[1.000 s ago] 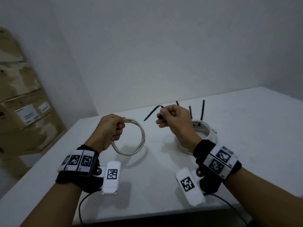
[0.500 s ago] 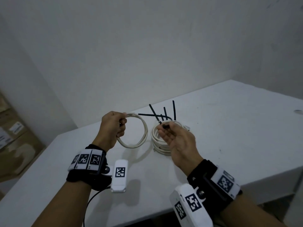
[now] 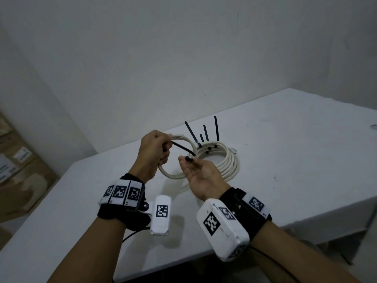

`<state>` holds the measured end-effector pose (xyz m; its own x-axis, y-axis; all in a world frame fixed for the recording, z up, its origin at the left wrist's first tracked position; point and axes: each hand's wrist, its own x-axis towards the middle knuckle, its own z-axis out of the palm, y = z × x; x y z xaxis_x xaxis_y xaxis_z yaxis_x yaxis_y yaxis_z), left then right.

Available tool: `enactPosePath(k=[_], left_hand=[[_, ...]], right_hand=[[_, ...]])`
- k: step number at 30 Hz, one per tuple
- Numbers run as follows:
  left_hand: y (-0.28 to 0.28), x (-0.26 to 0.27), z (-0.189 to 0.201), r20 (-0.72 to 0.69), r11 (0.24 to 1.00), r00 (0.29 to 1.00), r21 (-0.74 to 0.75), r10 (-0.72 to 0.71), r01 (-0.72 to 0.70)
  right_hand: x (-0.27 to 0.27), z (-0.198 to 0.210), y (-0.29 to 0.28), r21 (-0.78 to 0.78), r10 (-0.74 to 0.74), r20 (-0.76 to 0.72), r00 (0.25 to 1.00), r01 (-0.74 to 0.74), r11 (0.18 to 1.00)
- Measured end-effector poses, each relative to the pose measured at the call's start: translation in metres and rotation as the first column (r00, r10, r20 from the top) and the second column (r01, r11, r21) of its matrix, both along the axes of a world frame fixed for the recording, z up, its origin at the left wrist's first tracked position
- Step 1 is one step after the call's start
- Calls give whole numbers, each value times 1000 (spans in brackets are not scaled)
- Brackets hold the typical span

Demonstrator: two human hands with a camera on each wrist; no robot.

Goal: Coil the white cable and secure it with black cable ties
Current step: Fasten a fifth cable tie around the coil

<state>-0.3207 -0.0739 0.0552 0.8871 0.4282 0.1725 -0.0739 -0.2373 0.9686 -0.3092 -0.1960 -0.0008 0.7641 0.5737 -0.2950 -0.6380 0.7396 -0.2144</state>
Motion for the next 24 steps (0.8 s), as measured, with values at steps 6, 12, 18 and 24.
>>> enactPosePath(k=[6, 12, 18, 24], left_hand=[[-6, -5, -2, -18, 999, 999, -3, -34, 34], [-3, -9, -7, -85, 1000, 996, -18, -22, 20], [-2, -13, -13, -59, 998, 997, 10, -56, 57], [-1, -11, -17, -49, 1000, 999, -12, -13, 13]], right_hand=[[-2, 12, 7, 6, 96, 2, 995, -96, 995], [-3, 15, 6, -37, 191, 96, 977, -188, 981], [-6, 12, 5, -223, 209, 193, 959, -164, 961], [-11, 7, -2, -331, 232, 277, 933, -134, 934]])
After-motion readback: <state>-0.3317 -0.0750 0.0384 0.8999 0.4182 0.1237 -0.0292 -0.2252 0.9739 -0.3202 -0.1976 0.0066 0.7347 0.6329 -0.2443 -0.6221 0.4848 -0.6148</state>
